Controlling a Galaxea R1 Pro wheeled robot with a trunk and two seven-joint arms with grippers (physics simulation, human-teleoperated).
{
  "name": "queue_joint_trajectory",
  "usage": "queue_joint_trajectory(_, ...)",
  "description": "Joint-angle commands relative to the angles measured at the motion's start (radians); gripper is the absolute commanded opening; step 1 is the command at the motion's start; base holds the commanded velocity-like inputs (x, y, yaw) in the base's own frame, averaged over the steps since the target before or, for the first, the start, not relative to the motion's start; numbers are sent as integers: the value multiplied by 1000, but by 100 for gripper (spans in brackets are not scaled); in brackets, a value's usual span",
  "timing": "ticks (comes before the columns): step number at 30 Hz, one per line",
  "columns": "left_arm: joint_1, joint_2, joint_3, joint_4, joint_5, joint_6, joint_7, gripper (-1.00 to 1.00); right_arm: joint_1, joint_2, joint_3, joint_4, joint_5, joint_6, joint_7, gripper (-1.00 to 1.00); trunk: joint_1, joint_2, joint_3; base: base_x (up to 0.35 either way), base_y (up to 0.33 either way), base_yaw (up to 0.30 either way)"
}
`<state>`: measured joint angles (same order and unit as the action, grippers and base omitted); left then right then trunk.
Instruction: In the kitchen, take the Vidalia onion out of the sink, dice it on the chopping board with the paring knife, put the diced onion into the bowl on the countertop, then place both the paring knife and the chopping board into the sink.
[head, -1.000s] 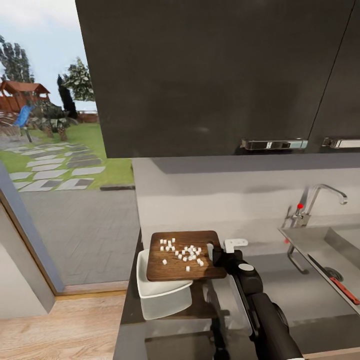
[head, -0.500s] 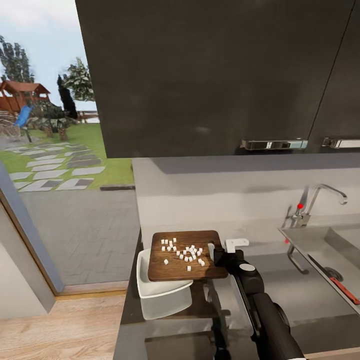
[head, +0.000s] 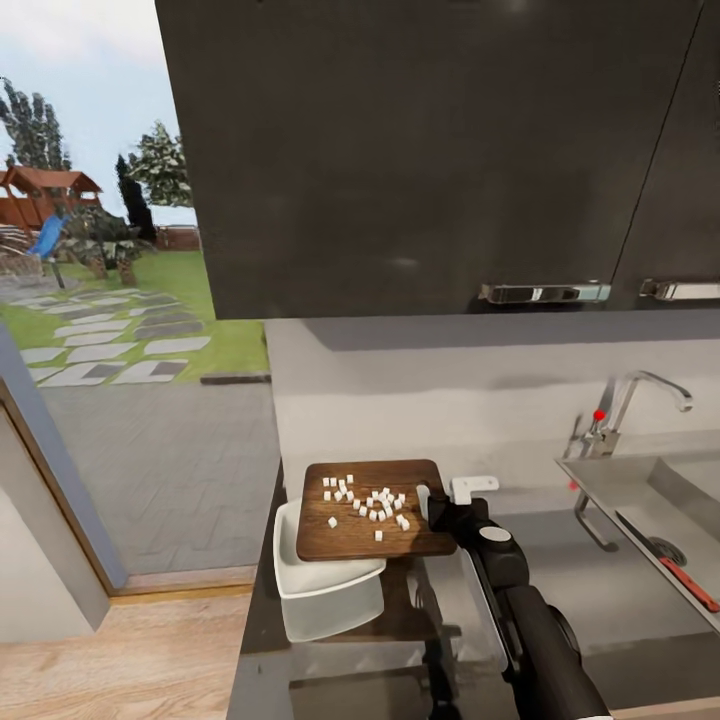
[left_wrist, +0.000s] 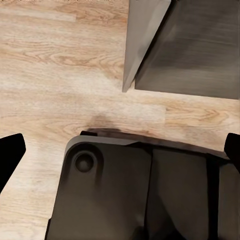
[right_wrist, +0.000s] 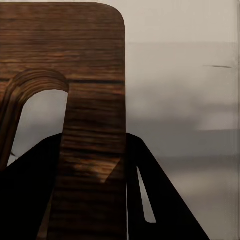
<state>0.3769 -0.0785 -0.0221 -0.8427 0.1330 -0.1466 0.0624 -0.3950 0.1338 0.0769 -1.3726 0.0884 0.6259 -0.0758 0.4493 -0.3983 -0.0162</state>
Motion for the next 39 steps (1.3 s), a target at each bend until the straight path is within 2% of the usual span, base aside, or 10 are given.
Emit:
queue_joint_trajectory(1,0,0,-2,-1,10,-2,4,100,-1,0,1,-2,8,7,-1,-100,1,-2,0,0,0,0)
queue_joint_trajectory(18,0,0,-2,1,10,-2,4,100,-1,0,3,-15,9,12,-3,-100,1,-2,27,0,0,0)
queue_joint_trajectory(20,0,0,-2,2,10,-2,4,100,-1,0,3,-15,21,12,-4,-100,1,-2,30,0,0,0)
queue_joint_trajectory(25,0,0,-2,2,10,-2,4,100,-1,7,3,-15,96,14,-4,-100,1,-2,38,0,0,0)
queue_joint_trajectory(27,0,0,-2,2,10,-2,4,100,-1,8,3,-15,112,14,-4,-100,1,-2,41,0,0,0)
queue_joint_trajectory(39,-1,0,-2,2,10,-2,4,100,-1,9,3,-15,123,14,-4,-100,1,-2,61,3,4,0)
